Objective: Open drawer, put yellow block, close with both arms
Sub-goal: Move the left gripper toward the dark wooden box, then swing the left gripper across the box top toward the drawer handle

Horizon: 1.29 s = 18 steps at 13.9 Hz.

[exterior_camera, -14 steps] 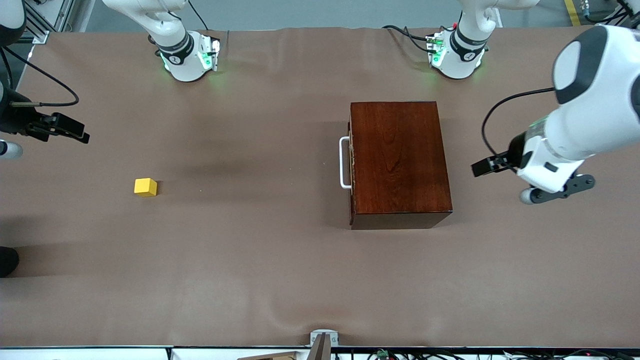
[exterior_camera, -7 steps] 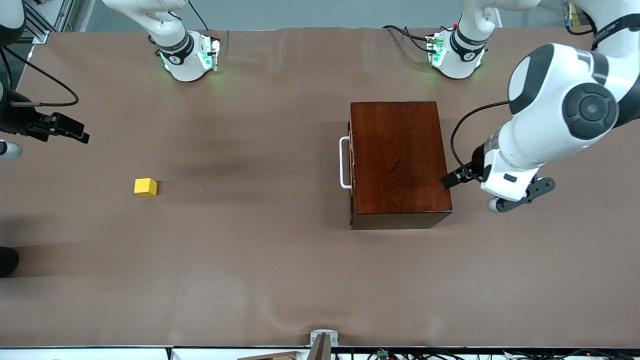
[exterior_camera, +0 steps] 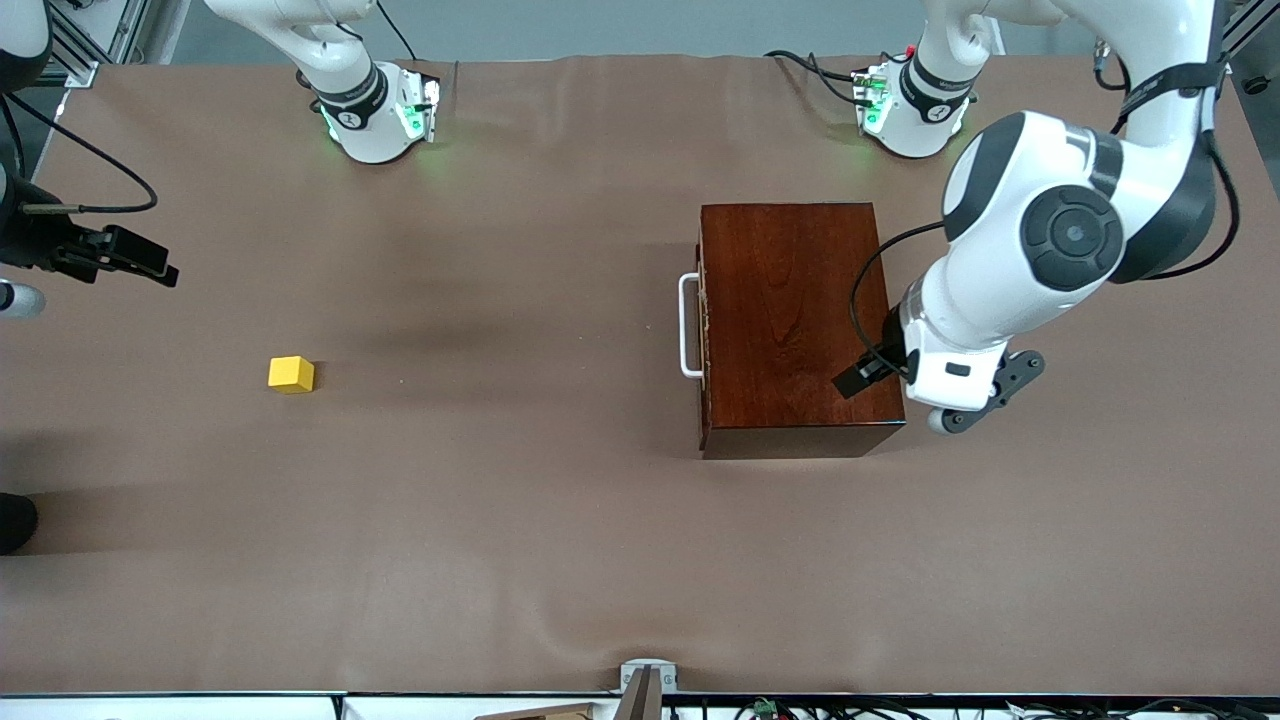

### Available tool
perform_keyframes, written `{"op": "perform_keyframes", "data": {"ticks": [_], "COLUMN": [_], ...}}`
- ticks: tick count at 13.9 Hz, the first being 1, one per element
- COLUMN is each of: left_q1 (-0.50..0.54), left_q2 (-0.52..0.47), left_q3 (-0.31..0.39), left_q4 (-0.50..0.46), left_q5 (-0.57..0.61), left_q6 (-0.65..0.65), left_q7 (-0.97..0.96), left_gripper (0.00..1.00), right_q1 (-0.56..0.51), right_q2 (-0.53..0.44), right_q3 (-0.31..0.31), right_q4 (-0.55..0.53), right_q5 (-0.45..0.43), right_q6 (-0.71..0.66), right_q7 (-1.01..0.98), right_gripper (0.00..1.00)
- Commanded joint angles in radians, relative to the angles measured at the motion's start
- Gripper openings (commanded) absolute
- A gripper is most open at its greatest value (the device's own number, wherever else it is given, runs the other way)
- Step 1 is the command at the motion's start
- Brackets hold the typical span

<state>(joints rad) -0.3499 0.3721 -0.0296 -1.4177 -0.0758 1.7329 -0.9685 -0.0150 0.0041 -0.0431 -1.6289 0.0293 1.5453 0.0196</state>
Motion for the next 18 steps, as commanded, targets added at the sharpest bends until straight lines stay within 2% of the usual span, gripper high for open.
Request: {"op": "perform_keyframes", "data": {"ticks": [1,4,11,15,18], "left_q1": [-0.012,-0.034,-0.04,-0.07,-0.09], "left_q2": [0.022,0.034,0.045,0.048,0.053], "left_q3": [0.005,0.005,0.005,0.007,0.005], "left_q4": [0.031,0.029,0.029,0.028,0.019], "left_q5": [-0.01,-0.007,-0.007,0.007,0.047], "left_q6": [0.002,0.036,0.053,0.065,0.131], "left_q7": [-0.062,-0.168,-0.238,-0.43,-0.567], "left_gripper": [1.0,1.0,1.0,1.0,1.0], "right_q1": [0.009,0.01,0.009,0.007,0.007], "right_q2": [-0.018,-0.019,-0.044,-0.049,-0.056], "right_q3": [-0.004,-0.003,-0.006,-0.008,-0.006], "right_q4": [0.004,0.004,0.003,-0.005,-0.005], "right_q5": [-0.02,-0.019,-0.017,-0.011,-0.011], "right_q6": [-0.014,-0.013,-0.01,0.007,0.009], "right_q7": [0.006,0.008,0.008,0.01,0.01], "right_gripper": [1.0,1.0,1.0,1.0,1.0]}}
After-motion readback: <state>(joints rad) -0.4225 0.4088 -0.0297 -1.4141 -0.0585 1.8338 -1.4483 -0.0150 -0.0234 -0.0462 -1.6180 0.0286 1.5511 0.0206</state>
